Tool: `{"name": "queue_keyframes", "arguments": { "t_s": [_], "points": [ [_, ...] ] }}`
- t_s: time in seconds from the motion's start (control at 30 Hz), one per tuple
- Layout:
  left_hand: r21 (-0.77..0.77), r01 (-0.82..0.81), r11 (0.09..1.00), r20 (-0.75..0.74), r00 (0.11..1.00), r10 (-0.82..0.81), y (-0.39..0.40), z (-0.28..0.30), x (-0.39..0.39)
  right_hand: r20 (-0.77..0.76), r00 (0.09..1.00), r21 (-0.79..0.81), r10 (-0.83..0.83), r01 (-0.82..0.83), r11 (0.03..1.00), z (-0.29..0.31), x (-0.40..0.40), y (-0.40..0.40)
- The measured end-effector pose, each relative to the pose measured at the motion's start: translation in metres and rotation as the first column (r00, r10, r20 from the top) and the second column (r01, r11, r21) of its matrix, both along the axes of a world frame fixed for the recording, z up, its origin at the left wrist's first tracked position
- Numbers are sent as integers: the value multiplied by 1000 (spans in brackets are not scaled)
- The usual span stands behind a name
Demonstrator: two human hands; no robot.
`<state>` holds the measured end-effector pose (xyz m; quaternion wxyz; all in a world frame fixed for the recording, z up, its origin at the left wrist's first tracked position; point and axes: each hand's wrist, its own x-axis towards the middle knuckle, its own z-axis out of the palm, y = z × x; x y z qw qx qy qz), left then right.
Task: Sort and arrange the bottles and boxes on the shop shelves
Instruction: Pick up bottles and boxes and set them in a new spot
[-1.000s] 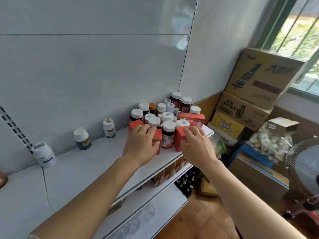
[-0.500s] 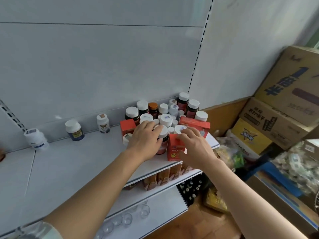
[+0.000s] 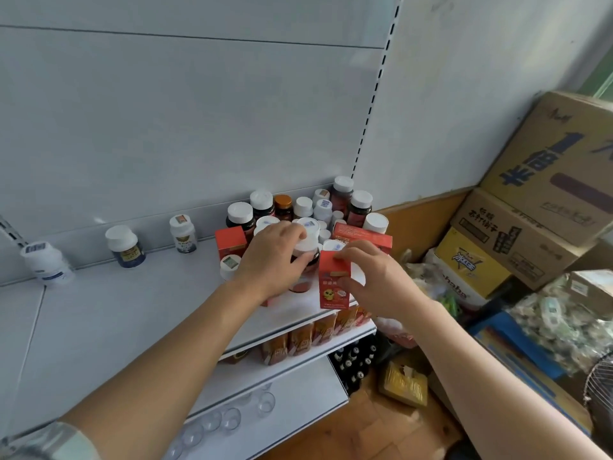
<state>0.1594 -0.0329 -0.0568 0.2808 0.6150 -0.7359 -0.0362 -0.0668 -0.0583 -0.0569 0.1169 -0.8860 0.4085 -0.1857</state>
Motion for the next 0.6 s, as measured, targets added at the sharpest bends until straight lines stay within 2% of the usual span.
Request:
{"name": "queue_keyframes", "arguments": {
  "t_s": [0.13,0.3,0.43,0.6],
  "points": [
    [43,-18,999,-243,970,27,18,30,1,177,984,34,-3,-3,999,19,-9,-4],
    [101,-78,992,-412,904,113,44,56,2,423,906,241,-22,-89,966,48,-1,-1],
    [125,-177,976,-471,856,215,66,63,3,465,885,306,34,-197,931,56,6,2],
    [128,-309,943,-498,802,330,107,58,10,430,897,343,106,-271,899,58,28,18]
  ]
}}
